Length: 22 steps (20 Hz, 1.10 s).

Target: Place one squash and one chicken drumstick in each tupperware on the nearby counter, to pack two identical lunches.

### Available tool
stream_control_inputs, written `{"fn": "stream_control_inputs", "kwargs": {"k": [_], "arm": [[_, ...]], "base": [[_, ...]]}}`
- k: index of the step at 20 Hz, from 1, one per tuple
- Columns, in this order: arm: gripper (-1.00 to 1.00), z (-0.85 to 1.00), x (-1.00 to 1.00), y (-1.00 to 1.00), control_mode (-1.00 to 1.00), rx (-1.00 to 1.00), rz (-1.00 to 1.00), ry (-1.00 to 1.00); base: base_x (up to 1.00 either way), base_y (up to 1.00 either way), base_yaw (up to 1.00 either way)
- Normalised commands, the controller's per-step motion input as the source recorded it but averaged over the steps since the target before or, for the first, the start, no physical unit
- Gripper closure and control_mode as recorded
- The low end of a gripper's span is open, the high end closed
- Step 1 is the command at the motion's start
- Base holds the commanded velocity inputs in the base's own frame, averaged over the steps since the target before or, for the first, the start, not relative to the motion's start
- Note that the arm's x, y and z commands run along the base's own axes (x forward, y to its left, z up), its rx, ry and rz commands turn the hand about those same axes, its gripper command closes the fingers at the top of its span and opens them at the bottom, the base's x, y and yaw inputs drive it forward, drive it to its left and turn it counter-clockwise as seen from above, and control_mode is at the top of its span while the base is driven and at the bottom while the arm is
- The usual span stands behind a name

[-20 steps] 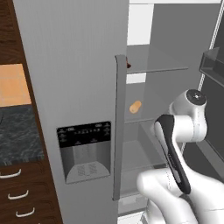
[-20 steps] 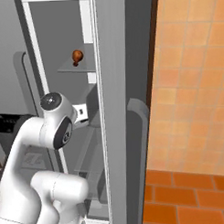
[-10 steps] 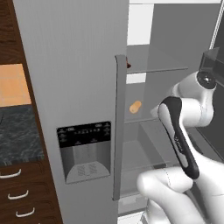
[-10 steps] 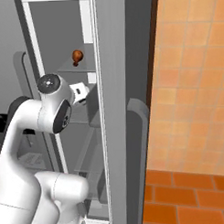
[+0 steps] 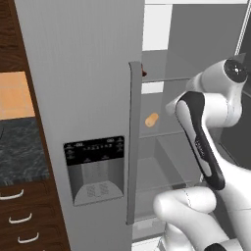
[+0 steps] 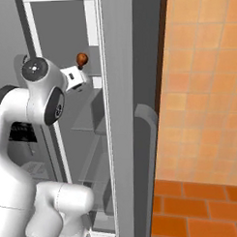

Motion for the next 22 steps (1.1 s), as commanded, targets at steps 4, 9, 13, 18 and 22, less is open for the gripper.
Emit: {"fn": "stream_control_inputs", "kwargs": {"k": [4, 9, 13, 18, 22], "arm": [[-1.0, 0.41, 0.0, 0.0, -1.0, 0.04, 0.0, -0.04], [-1.0, 0.43, 0.08, 0.0, -1.0, 0.06, 0.03, -0.05], [-1.0, 0.31, 0.41, 0.0, -1.0, 0.08, 0.08, -0.03], [-1.0, 0.06, 0.61, 0.01, -1.0, 0.1, 0.05, 0.0], [-1.0, 0.0, 0.47, 0.13, -1.0, 0.1, 0.0, 0.0]], "base": [[0.0, 0.0, 0.0], [0.0, 0.0, 0.0], [0.0, 0.0, 0.0], [0.0, 0.0, 0.0], [0.0, 0.0, 0.0]]}}
